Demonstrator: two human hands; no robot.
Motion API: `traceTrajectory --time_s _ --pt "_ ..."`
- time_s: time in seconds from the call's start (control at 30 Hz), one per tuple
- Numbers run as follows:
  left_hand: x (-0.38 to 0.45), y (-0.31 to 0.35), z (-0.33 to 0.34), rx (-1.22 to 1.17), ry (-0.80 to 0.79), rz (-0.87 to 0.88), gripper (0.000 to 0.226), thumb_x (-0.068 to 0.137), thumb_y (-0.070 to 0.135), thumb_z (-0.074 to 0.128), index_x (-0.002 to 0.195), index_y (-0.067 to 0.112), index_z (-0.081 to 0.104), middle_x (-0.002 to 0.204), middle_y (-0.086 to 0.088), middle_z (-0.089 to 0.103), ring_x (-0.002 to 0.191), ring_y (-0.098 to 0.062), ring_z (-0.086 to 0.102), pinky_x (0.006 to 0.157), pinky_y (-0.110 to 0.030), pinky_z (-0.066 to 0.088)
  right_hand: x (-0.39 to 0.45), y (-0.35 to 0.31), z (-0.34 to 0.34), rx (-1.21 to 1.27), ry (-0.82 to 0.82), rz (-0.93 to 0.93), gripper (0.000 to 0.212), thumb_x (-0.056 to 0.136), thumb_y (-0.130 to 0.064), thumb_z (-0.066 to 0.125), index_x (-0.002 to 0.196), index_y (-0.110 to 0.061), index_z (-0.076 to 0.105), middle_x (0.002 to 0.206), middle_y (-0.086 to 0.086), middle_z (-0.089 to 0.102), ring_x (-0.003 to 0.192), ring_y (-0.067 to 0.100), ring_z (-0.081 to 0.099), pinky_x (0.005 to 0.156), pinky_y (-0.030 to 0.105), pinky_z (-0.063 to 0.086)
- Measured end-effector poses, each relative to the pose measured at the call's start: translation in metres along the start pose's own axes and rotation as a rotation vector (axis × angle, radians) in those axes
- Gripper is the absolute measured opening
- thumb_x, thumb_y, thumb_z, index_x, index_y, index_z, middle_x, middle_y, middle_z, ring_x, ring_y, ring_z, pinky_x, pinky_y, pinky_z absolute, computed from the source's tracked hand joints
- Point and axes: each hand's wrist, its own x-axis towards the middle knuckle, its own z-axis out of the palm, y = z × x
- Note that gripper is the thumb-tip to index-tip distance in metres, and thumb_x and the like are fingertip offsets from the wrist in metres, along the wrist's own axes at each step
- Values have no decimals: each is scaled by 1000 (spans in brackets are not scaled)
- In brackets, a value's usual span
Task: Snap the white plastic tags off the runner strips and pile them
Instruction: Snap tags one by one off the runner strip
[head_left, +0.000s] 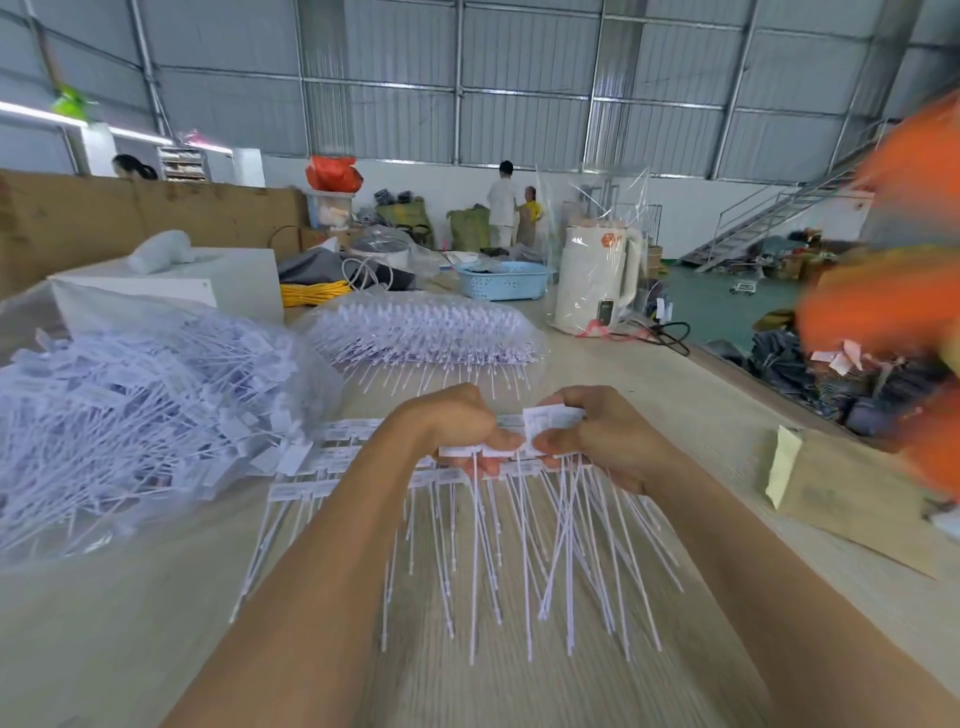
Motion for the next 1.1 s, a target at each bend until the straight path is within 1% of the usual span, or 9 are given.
traceTrajectory --time_s 0.2,0.33,0.4,0.53,0.63,0.77,0.83,0.93,1.1 --pt "5 -9 -1 -406 -119 -113 17 85 14 60 68 10 59 41 3 43 37 -9 35 49 -21 27 -2 -6 3 -23 7 -113 17 72 17 67 78 2 61 64 10 59 46 7 57 48 17 48" --pt "7 -17 1 -672 -284 -151 43 91 14 46 50 14 59 36 10 31 27 -4 24 38 -15 32 -3 -8 3 -101 16 -183 18 71 17 68 83 6 60 67 10 57 47 2 53 46 14 44" --pt "5 -15 0 -721 -316 -164 41 92 15 43 52 14 54 36 11 28 26 -3 21 38 -15 31 -3 -8 0 -139 29 -218 17 71 15 69 82 6 60 67 11 57 50 6 55 48 17 46" --pt "2 -2 0 -563 -291 -146 27 90 16 48 64 13 48 38 9 31 26 -2 19 37 -15 24 -2 -7 -3 -75 46 -184 17 71 16 69 80 4 61 66 12 59 48 11 57 48 20 49" --pt "-6 -1 -6 -606 -323 -108 15 80 10 55 66 7 53 38 7 33 25 -3 21 31 -12 26 0 -3 -14 -118 156 -137 21 73 16 65 75 -5 60 70 11 58 52 14 59 51 24 51" --pt "-9 -4 -19 -485 -234 -22 21 91 13 50 71 7 56 47 3 44 31 -4 24 34 -14 25 2 1 -48 301 288 -19 14 77 14 63 81 1 59 76 14 55 59 18 56 49 20 50" --pt "-8 0 -15 -394 -224 -17 24 93 12 45 77 5 62 57 -1 53 35 -5 32 36 -14 28 3 0 -51 442 214 51 13 79 11 62 87 2 60 81 14 57 58 17 59 50 20 51" --pt "-10 3 -7 -348 -268 -51 33 83 2 35 85 4 68 63 -2 58 42 -7 39 43 -16 36 3 1 -41 444 36 143 17 77 11 62 92 4 61 86 16 61 62 18 63 53 20 53" --pt "-14 5 -3 -304 -213 -18 36 85 -11 34 105 -5 63 49 5 60 51 -11 41 47 -16 40 0 0 -21 396 -179 158 15 73 13 62 84 2 61 66 11 65 53 16 63 47 19 49"
